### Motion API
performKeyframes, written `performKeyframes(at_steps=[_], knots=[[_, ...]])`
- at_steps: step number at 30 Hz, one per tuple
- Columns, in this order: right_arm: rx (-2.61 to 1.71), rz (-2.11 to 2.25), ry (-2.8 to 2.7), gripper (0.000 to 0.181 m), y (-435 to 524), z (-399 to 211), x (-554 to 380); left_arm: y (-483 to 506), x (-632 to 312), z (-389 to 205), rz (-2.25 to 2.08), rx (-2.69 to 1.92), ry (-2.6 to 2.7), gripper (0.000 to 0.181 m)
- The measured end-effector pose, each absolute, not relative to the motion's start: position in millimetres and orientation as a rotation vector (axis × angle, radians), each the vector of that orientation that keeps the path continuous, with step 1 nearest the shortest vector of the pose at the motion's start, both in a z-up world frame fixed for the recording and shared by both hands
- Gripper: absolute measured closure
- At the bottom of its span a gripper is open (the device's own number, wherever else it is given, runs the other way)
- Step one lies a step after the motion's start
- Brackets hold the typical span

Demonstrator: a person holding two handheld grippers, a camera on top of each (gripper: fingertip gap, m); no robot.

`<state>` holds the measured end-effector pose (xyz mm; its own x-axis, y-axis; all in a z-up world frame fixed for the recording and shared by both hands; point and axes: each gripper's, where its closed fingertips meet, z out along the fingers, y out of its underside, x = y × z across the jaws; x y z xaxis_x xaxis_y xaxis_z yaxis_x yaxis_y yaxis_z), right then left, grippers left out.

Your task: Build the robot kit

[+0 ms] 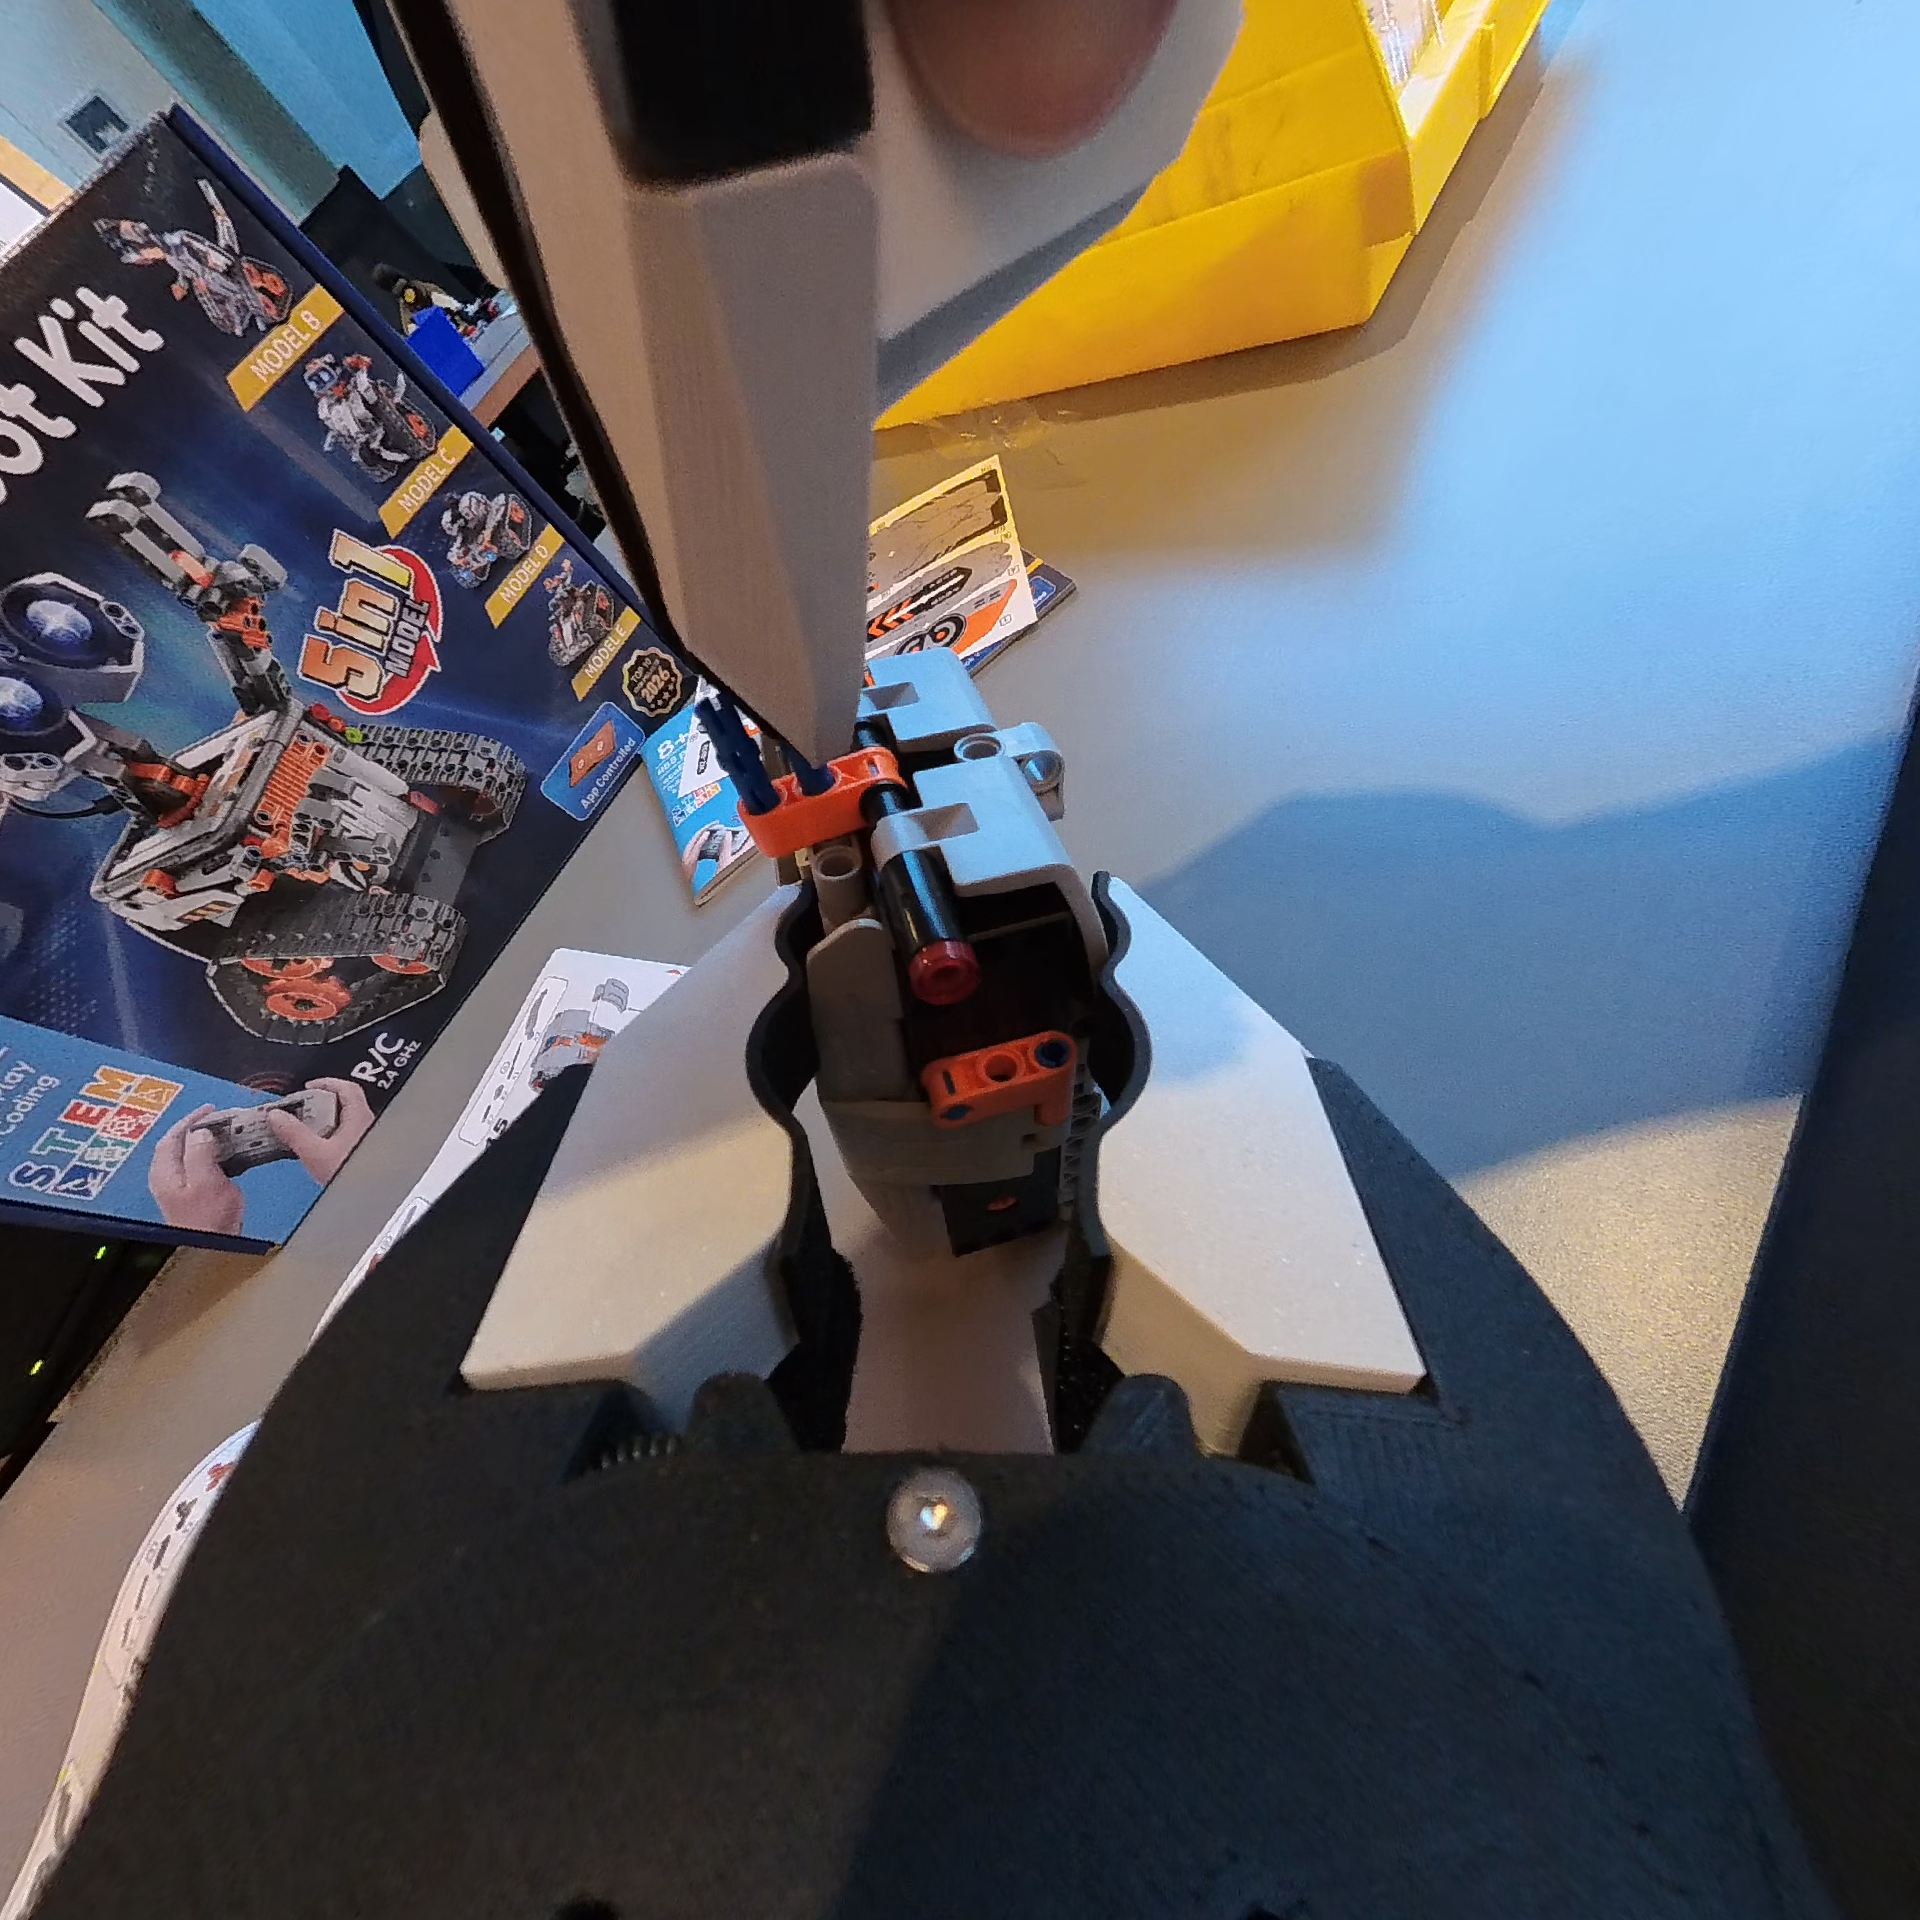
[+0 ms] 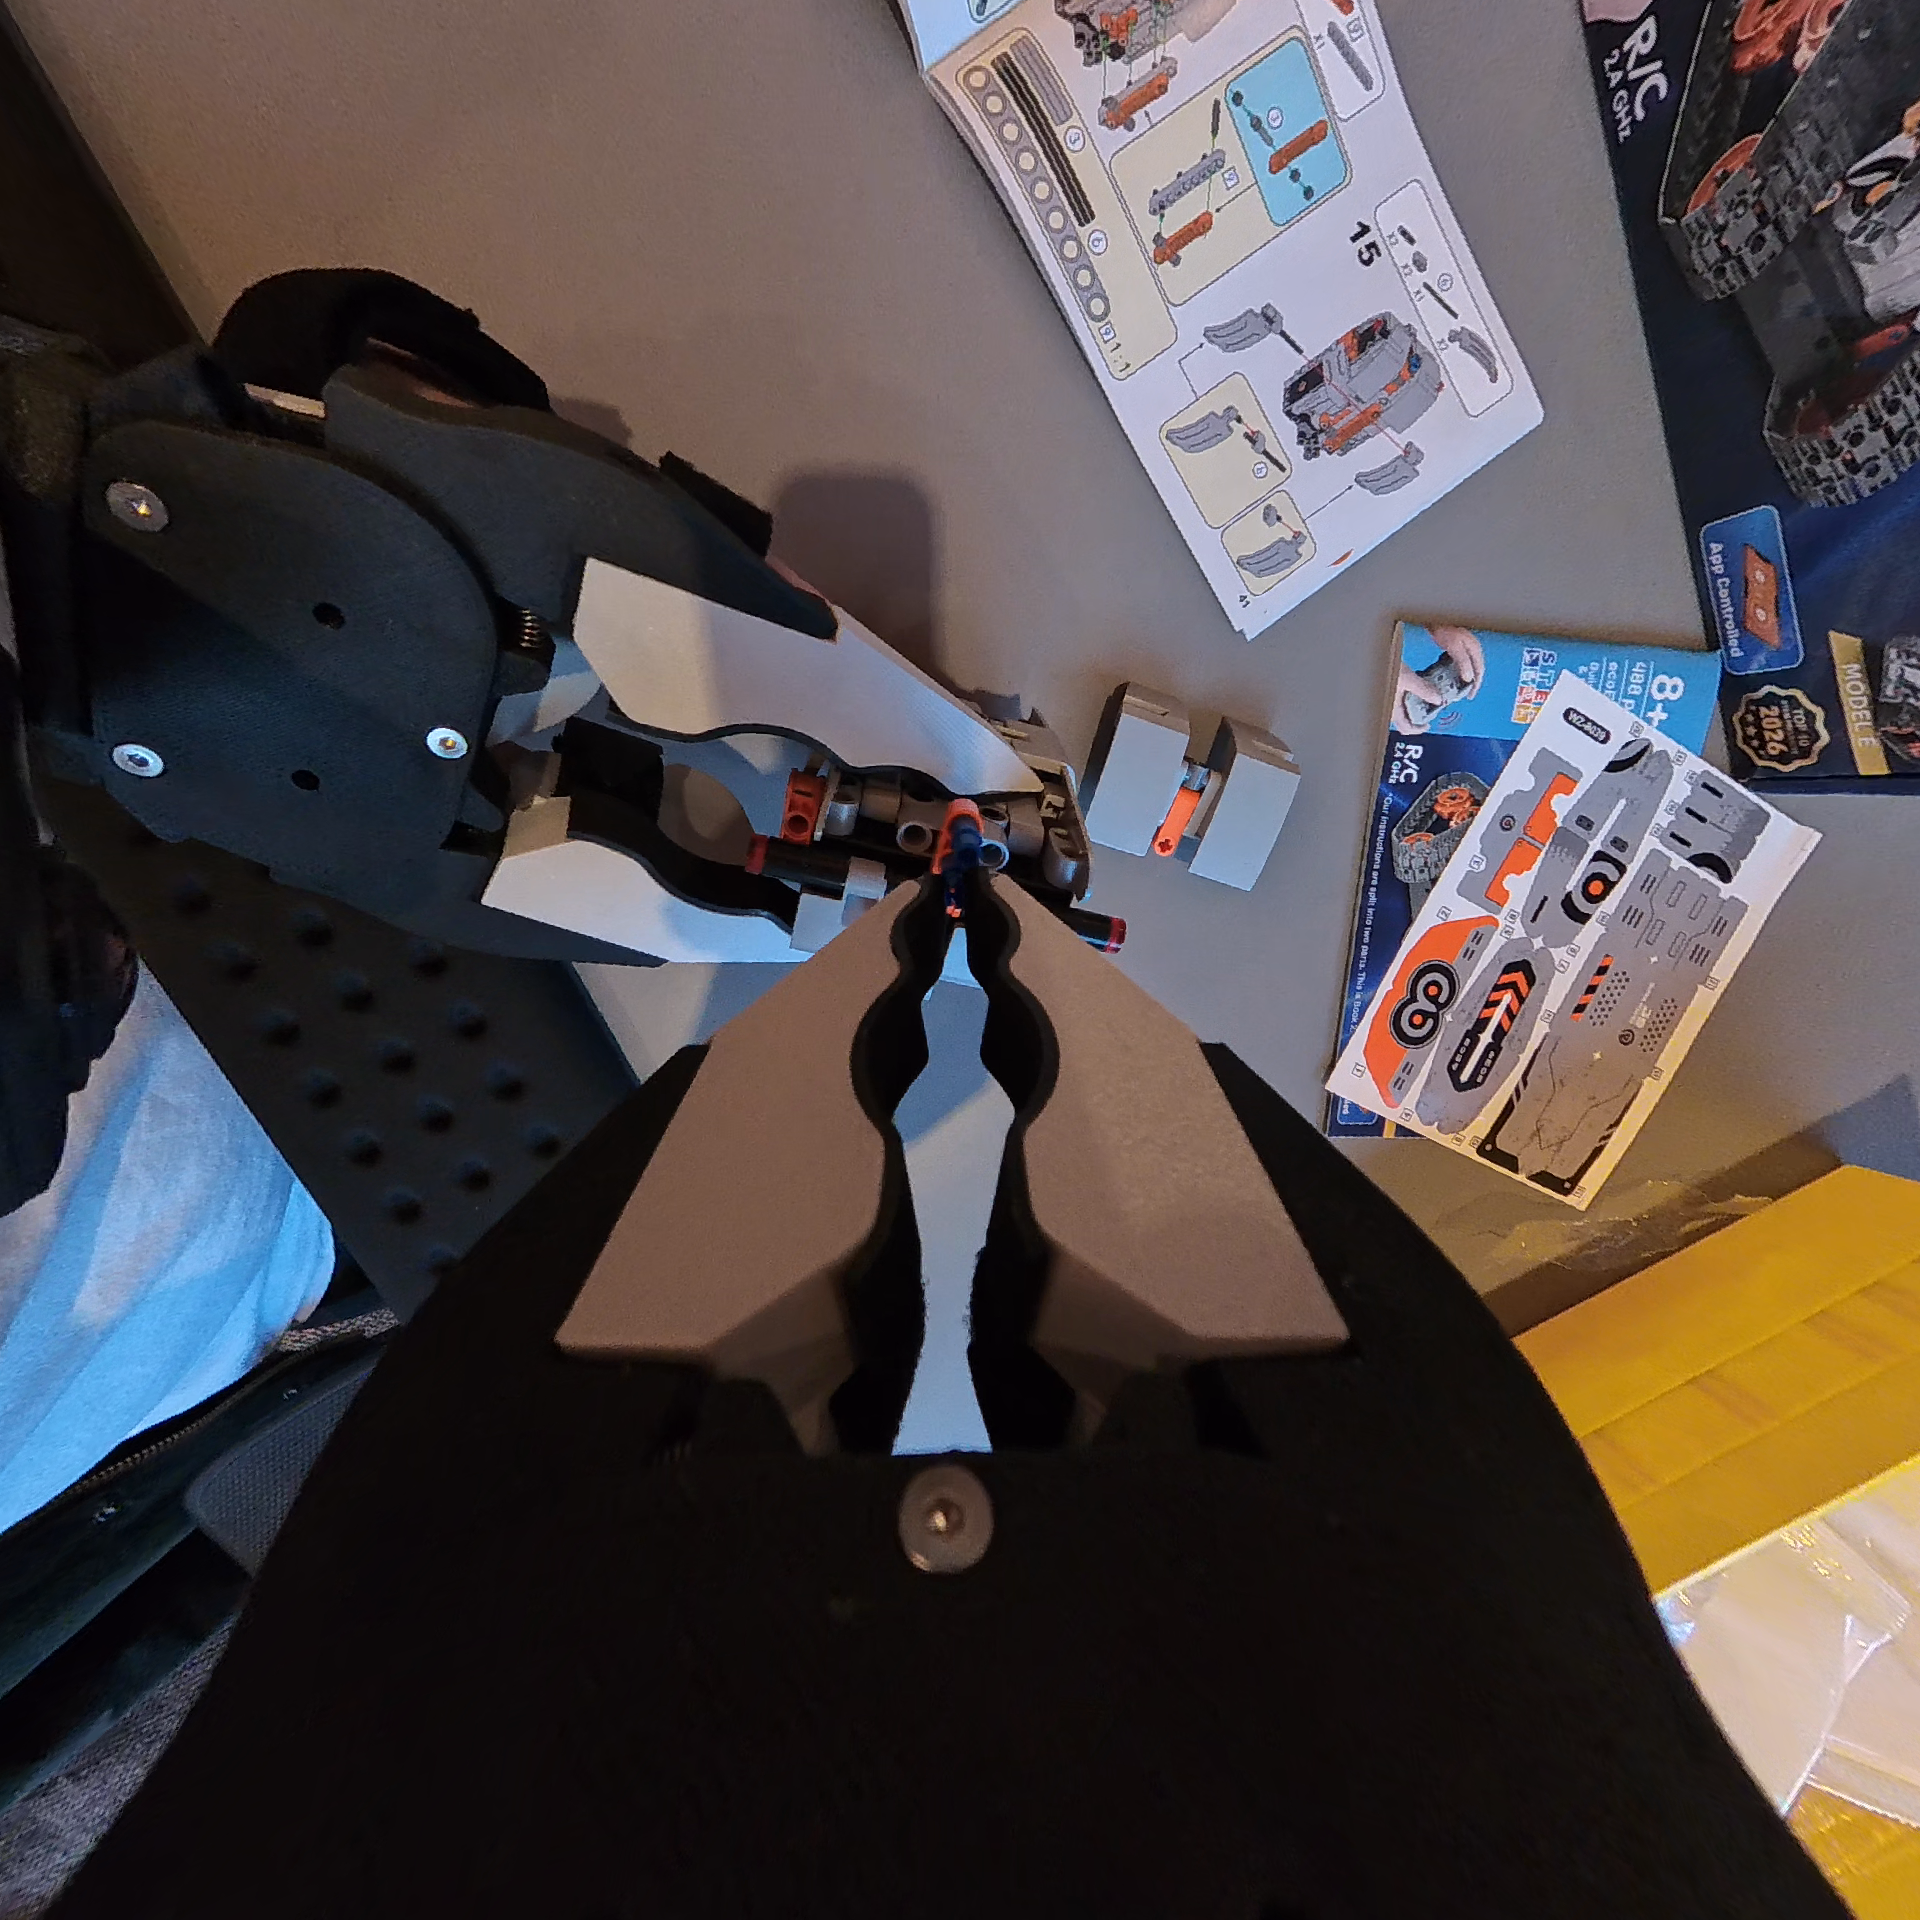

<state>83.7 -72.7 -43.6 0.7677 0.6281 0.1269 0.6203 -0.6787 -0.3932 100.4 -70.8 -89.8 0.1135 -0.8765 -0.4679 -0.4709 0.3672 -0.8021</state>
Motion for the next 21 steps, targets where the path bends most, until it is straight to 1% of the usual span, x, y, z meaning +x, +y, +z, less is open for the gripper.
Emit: performKeyframes(at_steps=[11, 16, 18, 21], knots=[[-2.529, 0.048, -0.948, 0.177, -70.6, -43.6, 82.0, -69.4, 99.3, -89.3, -0.475, -1.269, 1.512, 0.132], [-2.402, 0.102, -0.991, 0.175, -63.8, -38.8, 72.9, -69.9, 92.8, -86.4, -0.627, -1.298, 1.468, 0.132], [-2.345, 0.145, -0.940, 0.155, -57.3, -32.9, 75.5, -71.9, 90.9, -84.6, -0.764, -1.343, 1.444, 0.131], [-2.252, 0.267, -0.836, 0.154, -53.1, -18.7, 80.4, -70.1, 86.1, -86.4, -0.907, -1.411, 1.438, 0.131]])
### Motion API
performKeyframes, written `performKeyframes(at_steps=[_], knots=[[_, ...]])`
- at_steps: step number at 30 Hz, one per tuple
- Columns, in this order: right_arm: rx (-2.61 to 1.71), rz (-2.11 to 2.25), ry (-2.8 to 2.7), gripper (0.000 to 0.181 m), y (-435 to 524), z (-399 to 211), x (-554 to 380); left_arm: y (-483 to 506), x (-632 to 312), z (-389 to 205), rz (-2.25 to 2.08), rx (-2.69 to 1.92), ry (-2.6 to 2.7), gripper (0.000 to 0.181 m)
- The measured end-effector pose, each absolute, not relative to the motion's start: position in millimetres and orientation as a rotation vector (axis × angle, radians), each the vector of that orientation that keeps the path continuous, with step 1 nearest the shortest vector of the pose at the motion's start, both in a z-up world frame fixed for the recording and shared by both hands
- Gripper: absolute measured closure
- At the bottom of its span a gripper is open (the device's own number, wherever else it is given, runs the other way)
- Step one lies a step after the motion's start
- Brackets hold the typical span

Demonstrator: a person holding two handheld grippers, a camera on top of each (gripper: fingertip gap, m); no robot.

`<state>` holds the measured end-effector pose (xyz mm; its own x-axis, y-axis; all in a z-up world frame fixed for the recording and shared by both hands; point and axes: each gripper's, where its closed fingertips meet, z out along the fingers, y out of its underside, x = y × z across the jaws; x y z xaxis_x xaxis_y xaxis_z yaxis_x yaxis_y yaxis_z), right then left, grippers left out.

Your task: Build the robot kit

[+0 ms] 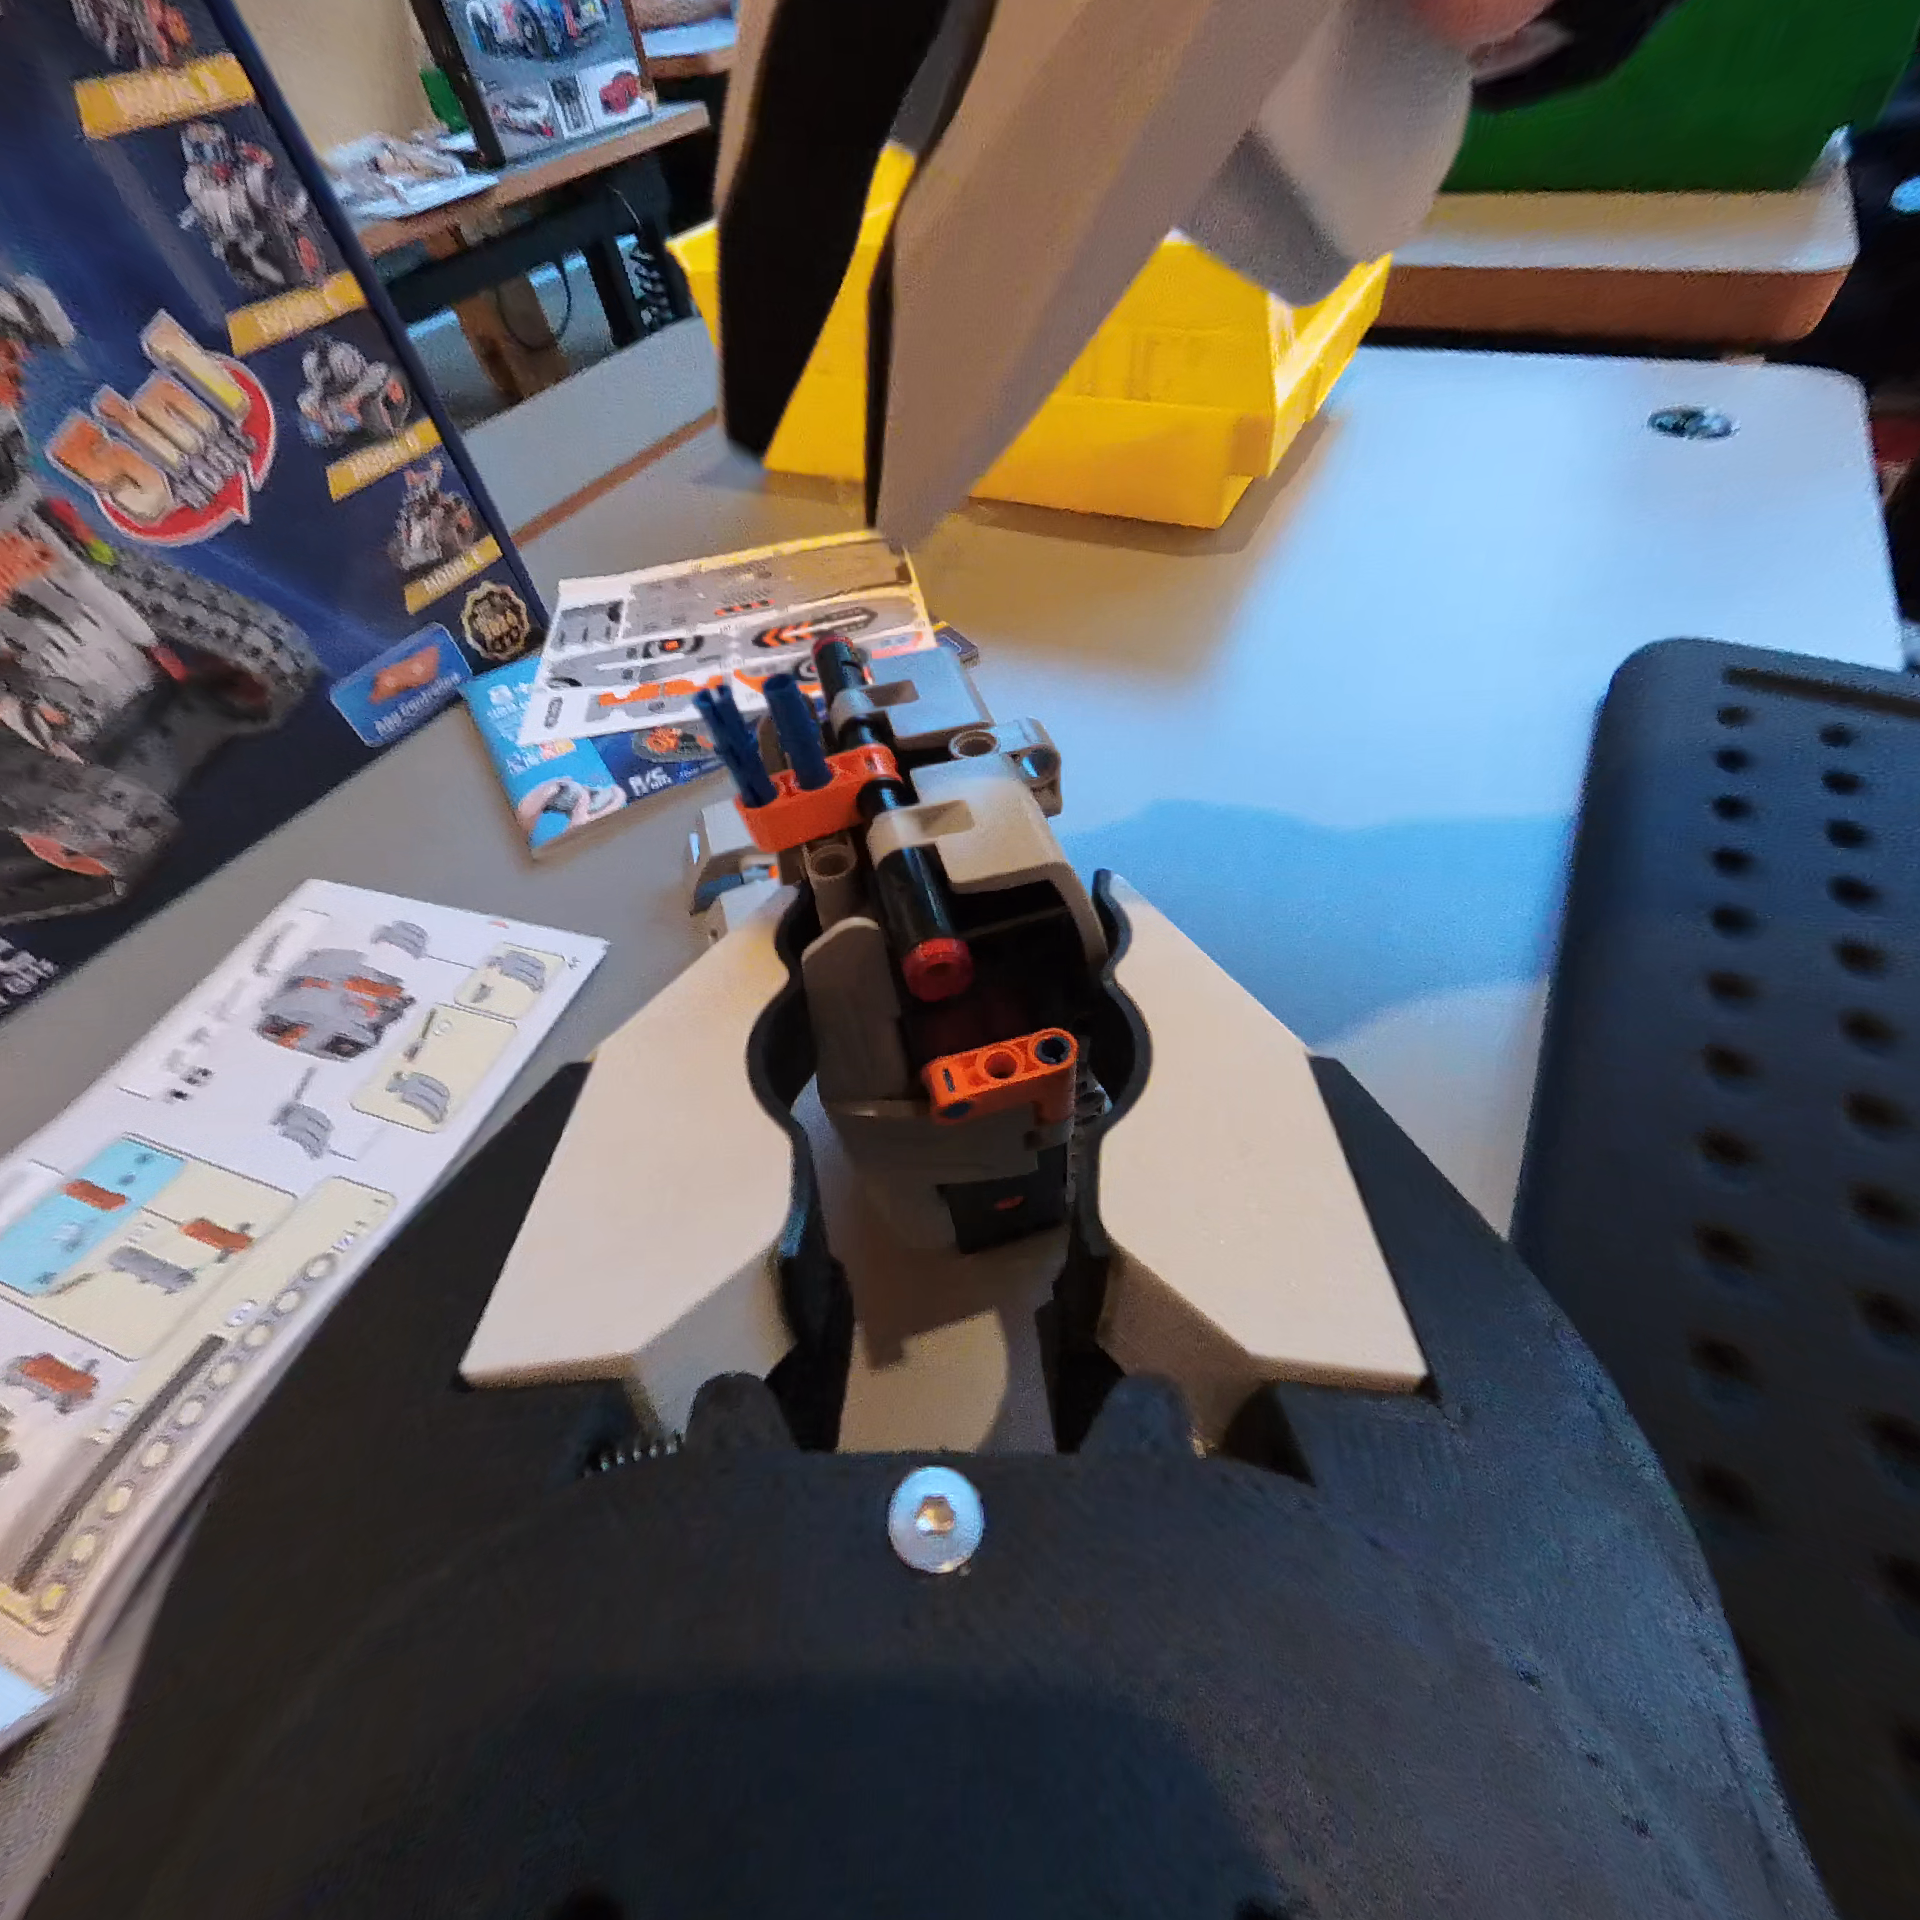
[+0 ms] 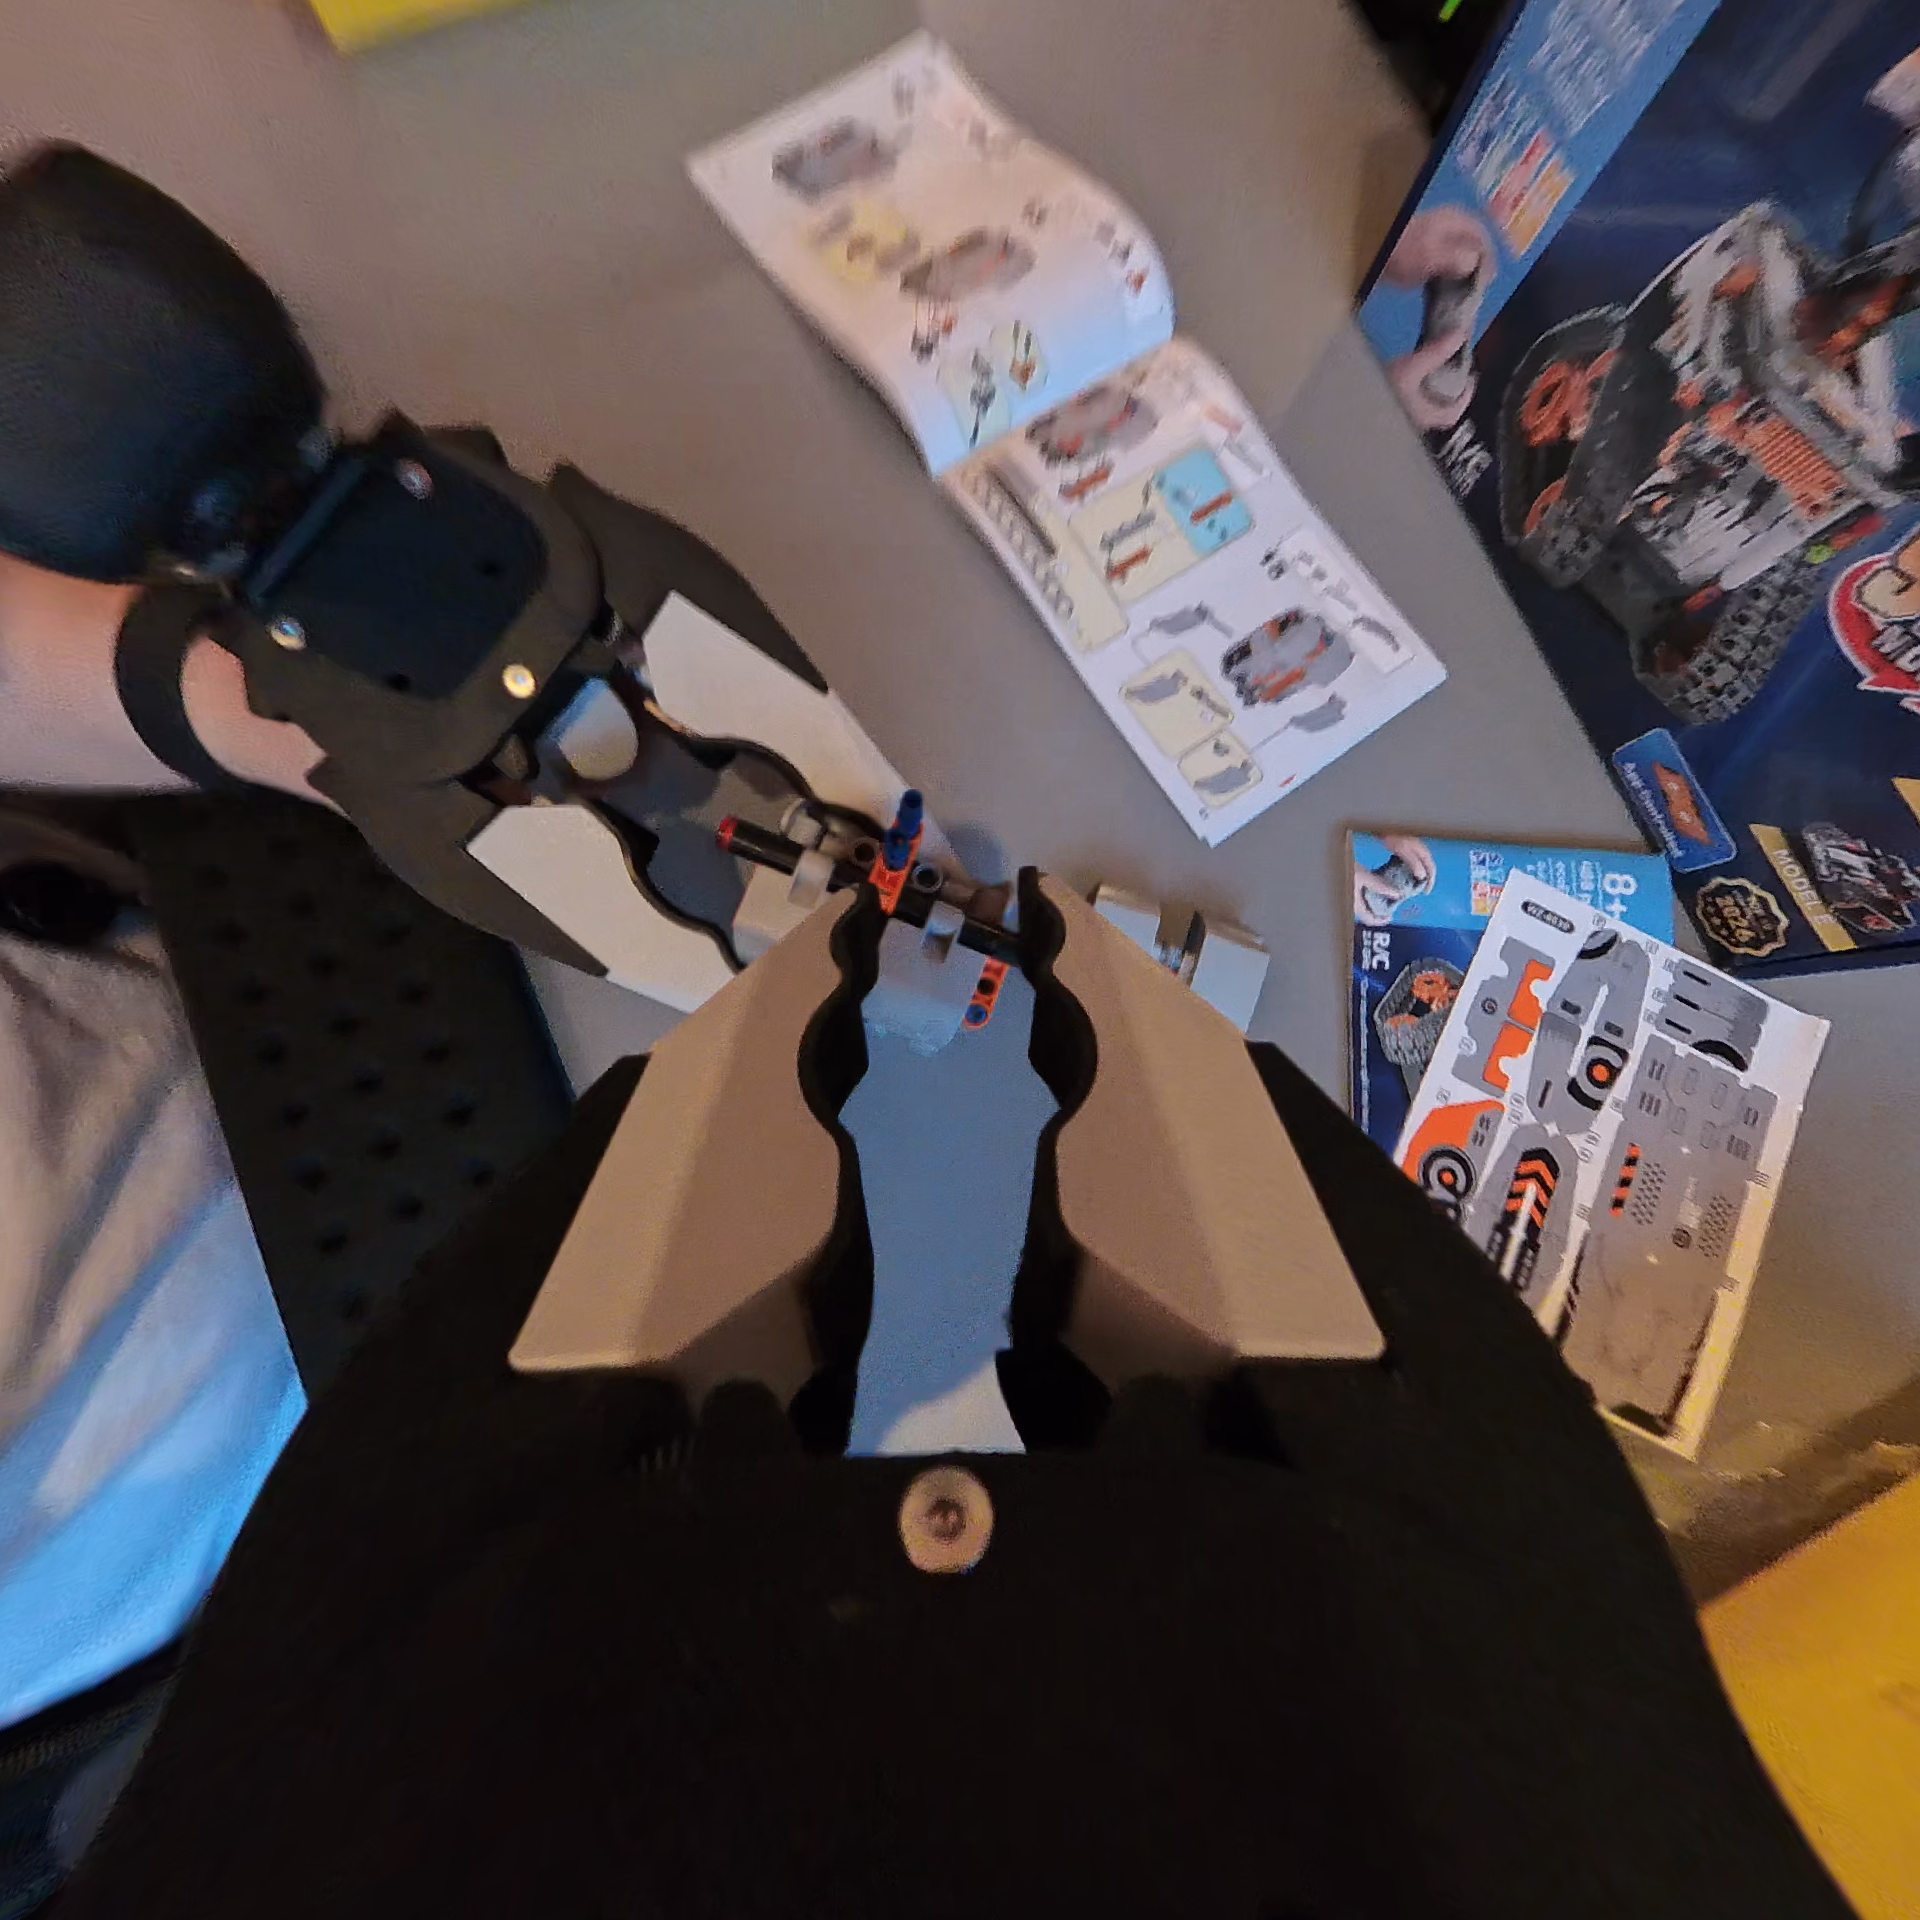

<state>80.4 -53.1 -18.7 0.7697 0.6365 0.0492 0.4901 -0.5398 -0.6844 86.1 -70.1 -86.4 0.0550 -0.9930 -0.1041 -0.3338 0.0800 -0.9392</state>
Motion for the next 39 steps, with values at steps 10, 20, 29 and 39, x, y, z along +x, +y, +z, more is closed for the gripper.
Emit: performKeyframes(at_steps=[10, 20, 29, 39], knots=[[-2.124, 0.519, -0.575, 0.161, -61.1, -39.8, 69.8, -76.0, 87.8, -86.9, -0.945, -1.417, 1.377, 0.123], [-2.048, 0.517, -0.580, 0.164, -66.5, -44.1, 74.8, -85.4, 36.6, -56.9, -1.239, -1.338, 1.383, 0.107], [-1.952, 0.529, -0.614, 0.142, -74.9, -32.0, 56.8, -44.2, 48.5, -44.1, -1.355, -1.061, 1.775, 0.155], [-1.942, 0.106, -0.726, 0.127, -70.1, -45.8, 43.0, -53.9, 61.4, -47.0, -1.433, -0.858, 1.912, 0.169]])
